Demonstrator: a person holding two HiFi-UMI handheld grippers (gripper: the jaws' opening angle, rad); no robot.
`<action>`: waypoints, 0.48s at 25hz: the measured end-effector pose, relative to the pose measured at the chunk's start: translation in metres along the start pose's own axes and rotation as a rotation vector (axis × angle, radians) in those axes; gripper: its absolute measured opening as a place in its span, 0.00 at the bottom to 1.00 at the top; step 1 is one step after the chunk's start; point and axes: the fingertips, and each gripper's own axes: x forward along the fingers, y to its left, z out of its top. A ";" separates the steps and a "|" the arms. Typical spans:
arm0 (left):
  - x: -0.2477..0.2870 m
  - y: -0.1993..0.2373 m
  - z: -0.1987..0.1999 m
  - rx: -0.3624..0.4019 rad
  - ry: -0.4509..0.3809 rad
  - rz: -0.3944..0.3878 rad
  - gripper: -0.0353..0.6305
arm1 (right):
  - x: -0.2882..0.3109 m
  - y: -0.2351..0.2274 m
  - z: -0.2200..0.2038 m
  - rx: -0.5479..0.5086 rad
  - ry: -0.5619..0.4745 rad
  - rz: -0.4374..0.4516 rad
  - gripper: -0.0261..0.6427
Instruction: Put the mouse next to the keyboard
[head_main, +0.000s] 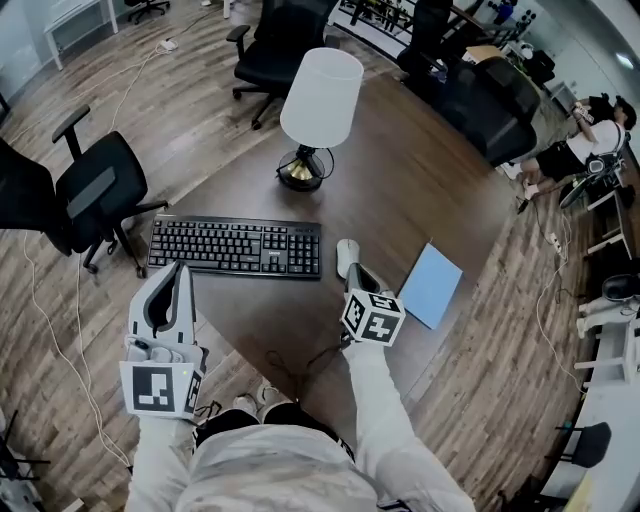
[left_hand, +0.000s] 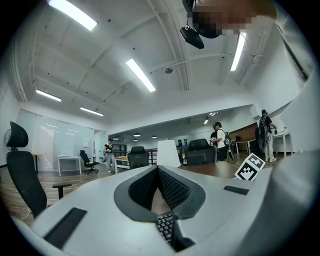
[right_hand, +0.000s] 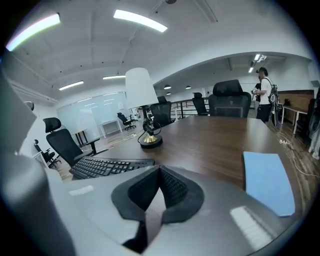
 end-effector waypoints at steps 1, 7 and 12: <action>-0.004 0.000 0.001 0.001 -0.003 -0.002 0.06 | -0.006 0.003 0.002 0.003 -0.014 0.005 0.05; -0.023 -0.003 0.010 0.000 -0.026 -0.021 0.06 | -0.048 0.019 0.012 0.025 -0.111 0.022 0.05; -0.041 -0.009 0.020 0.001 -0.048 -0.045 0.06 | -0.085 0.031 0.017 0.029 -0.174 0.033 0.05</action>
